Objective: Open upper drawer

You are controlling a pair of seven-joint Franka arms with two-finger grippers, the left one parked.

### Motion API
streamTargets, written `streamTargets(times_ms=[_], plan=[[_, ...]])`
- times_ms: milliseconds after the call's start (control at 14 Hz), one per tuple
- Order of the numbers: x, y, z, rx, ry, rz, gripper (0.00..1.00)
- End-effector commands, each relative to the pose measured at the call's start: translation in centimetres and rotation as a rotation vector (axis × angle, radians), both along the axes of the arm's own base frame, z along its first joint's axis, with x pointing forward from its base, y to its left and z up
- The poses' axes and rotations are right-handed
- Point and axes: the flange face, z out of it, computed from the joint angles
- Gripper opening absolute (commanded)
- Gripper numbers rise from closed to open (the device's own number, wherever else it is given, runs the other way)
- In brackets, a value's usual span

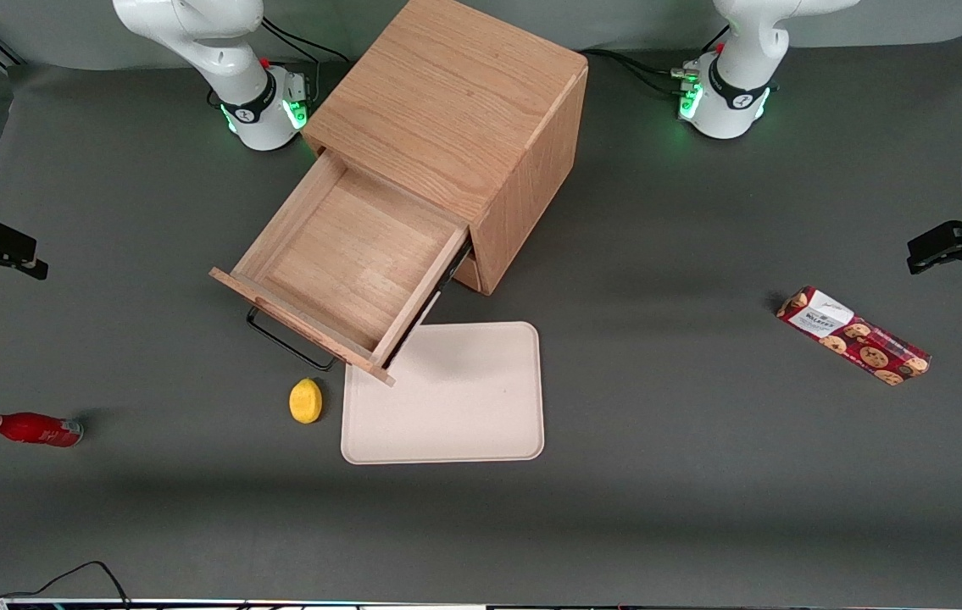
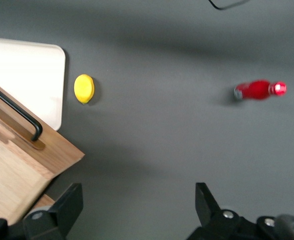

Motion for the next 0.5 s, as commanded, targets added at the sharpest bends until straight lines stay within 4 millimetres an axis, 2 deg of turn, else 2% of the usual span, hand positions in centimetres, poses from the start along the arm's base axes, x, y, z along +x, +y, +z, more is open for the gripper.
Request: streamTargets(times_ms=[0, 429], plan=[[-1.73, 2.14, 0.61, 0.025, 0.018, -0.082, 1.00], [-1.75, 2.65, 0.84, 0.025, 0.014, -0.090, 1.00]])
